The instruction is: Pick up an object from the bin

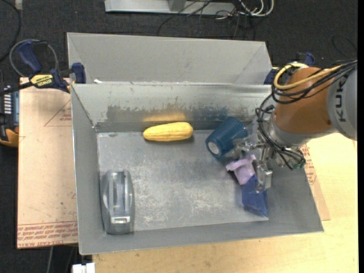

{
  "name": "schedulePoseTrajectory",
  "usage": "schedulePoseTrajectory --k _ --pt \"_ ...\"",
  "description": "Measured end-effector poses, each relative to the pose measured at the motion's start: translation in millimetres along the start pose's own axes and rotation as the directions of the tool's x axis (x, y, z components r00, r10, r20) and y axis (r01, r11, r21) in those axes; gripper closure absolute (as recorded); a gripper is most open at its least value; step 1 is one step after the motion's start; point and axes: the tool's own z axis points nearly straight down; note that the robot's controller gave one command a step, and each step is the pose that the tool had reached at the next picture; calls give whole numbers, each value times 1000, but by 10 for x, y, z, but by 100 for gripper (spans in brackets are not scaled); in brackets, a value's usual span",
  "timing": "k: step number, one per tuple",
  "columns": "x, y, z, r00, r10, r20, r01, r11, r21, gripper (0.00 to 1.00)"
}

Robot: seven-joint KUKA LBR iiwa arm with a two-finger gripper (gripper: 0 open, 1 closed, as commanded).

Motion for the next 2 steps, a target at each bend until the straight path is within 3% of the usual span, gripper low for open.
schedulePoseTrajectory --k 1,2 --pt "56 0 340 934 357 -6 -357 934 -1 0" --pt "-270 259 309 990 -143 3 143 990 0 100"
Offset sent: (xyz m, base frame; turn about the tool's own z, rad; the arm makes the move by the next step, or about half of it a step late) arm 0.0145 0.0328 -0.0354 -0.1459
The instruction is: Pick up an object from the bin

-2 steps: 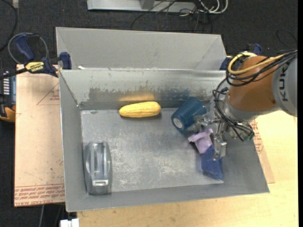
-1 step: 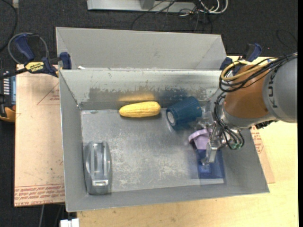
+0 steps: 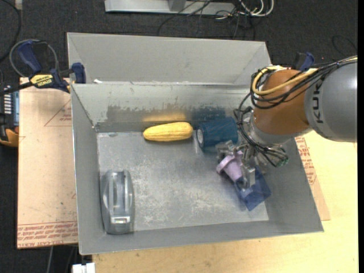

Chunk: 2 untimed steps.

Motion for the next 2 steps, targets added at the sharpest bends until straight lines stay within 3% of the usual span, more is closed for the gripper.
schedulePoseTrajectory --k 2 --pt "8 8 -103 1000 0 0 0 1000 -1 100"
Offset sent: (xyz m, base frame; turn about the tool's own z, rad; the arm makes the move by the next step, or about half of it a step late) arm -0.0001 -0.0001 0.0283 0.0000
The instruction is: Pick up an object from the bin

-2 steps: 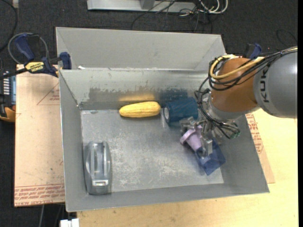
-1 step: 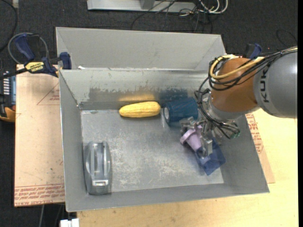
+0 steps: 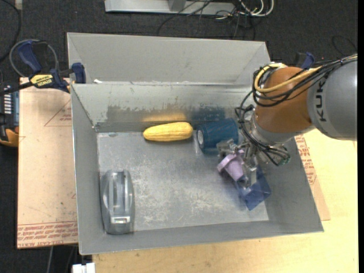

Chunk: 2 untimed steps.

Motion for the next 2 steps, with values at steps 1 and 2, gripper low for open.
schedulePoseTrajectory --k 1,2 --pt "9 15 -287 1000 2 -5 -2 1000 -5 100" --pt "-26 2 -804 1000 3 5 -3 1000 1 100"
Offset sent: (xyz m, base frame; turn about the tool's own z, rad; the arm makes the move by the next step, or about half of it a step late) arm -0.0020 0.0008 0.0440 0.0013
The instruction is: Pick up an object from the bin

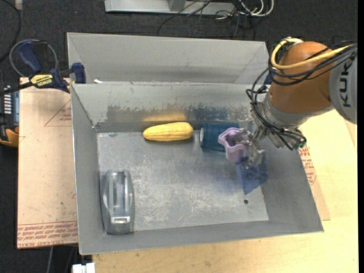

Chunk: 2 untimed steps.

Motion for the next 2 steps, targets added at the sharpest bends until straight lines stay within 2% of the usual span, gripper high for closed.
schedulePoseTrajectory --k 2 --pt "-3 7 -91 1000 1 0 -1 1000 -2 100"
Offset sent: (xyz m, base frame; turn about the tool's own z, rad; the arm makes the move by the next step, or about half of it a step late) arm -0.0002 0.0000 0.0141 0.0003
